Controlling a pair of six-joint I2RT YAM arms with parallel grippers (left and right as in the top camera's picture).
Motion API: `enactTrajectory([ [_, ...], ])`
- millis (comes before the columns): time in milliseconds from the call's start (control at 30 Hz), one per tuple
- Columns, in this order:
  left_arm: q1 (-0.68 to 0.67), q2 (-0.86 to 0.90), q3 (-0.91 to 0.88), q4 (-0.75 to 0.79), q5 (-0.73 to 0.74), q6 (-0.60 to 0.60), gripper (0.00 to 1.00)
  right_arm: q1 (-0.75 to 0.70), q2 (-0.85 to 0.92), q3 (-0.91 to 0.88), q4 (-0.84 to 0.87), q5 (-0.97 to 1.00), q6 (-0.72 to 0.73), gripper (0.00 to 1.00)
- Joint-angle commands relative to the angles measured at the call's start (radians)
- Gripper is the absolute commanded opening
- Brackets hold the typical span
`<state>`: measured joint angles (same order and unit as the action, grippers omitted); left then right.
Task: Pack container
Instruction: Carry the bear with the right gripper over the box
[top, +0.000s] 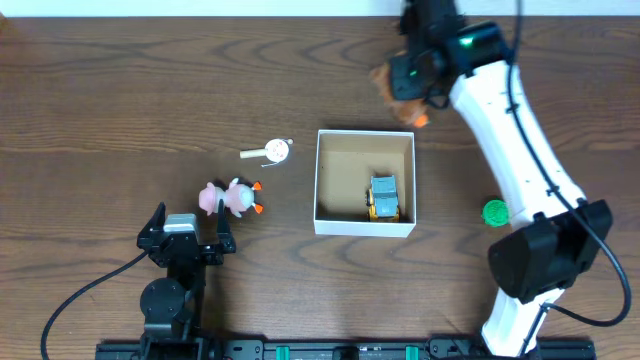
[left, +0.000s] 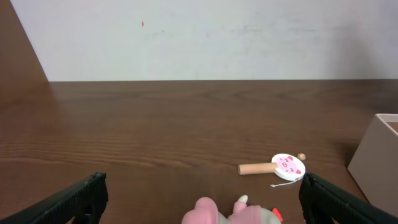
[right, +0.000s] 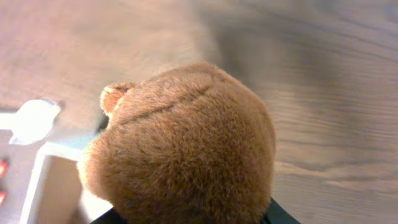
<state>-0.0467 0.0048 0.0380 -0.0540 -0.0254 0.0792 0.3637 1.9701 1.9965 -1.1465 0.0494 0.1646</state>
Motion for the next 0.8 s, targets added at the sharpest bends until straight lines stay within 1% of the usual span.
enactTrajectory([
  [0,0.005,-0.001,-0.034,-0.015,0.004,0.006,0.98,0.069,-0.006,0.021,-0.018,-0.052,-0.050,0.01],
  [167,0.005,-0.001,-0.034,-0.015,0.004,0.006,0.98,0.153,-0.006,0.021,-0.042,-0.066,-0.023,0.01],
  [467,0.005,-0.001,-0.034,-0.015,0.004,0.006,0.98,0.265,-0.006,0.015,-0.097,-0.053,0.185,0.01],
  [667,0.005,-0.001,-0.034,-0.015,0.004,0.006,0.98,0.288,-0.004,0.000,-0.167,0.048,0.395,0.01],
  [767,0.005,-0.001,-0.034,-0.015,0.004,0.006,0.98,0.290,-0.004,-0.005,-0.167,0.049,0.454,0.01],
])
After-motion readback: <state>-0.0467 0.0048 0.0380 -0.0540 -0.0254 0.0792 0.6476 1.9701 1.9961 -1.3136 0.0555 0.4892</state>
